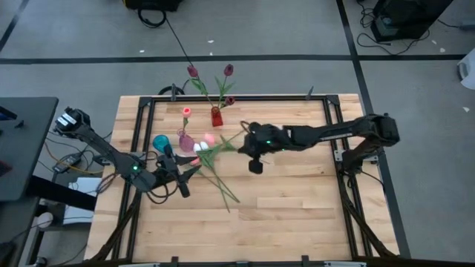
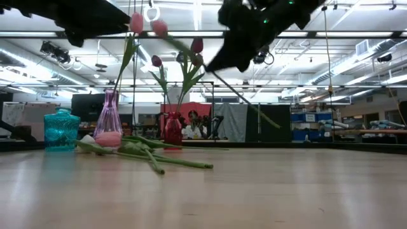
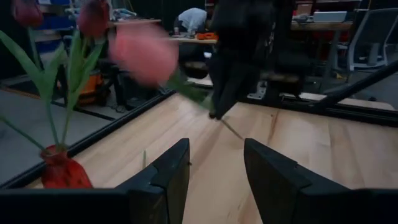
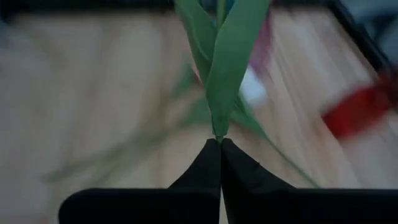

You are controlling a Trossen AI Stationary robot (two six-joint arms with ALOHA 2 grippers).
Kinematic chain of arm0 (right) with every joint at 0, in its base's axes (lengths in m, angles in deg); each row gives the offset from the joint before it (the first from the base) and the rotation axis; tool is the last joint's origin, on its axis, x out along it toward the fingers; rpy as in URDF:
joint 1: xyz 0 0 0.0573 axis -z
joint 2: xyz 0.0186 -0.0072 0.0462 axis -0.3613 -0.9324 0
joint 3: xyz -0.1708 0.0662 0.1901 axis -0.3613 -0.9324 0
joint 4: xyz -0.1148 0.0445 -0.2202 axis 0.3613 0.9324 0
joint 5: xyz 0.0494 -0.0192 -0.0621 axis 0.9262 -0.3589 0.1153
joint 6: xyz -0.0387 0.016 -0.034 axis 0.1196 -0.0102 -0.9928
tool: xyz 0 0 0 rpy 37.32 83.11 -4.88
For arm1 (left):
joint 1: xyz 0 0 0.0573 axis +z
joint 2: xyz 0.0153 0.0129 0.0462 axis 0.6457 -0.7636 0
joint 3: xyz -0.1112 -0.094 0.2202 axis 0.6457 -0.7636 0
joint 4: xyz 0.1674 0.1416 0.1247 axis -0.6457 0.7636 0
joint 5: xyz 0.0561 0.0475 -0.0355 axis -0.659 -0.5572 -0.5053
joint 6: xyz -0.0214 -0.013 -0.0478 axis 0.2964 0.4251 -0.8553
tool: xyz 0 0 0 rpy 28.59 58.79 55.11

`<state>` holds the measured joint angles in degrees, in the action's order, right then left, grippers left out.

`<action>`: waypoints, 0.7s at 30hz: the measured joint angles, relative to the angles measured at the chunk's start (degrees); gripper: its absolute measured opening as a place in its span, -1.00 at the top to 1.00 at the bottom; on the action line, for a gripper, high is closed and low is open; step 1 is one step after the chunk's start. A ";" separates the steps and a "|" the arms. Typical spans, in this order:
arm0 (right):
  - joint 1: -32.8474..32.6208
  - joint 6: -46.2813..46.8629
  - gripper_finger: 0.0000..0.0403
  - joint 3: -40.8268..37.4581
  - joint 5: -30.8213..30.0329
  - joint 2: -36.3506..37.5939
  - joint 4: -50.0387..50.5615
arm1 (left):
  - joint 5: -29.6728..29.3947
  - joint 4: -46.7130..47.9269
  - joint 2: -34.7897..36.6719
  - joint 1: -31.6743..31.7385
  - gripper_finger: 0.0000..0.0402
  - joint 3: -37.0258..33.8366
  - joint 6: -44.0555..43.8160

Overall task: Sort flowers into vase by color
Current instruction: Put the pink flower into the purple vase

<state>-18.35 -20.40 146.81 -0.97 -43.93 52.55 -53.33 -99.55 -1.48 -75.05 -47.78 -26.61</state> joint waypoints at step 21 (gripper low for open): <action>-5.01 -1.99 0.95 -4.23 7.85 -1.36 -32.47 | 31.71 -35.54 -24.87 18.19 0.21 3.94 10.49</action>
<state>-23.36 -22.39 142.57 6.88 -45.29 20.08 -21.62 -135.09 -26.35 -56.86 -43.84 -16.11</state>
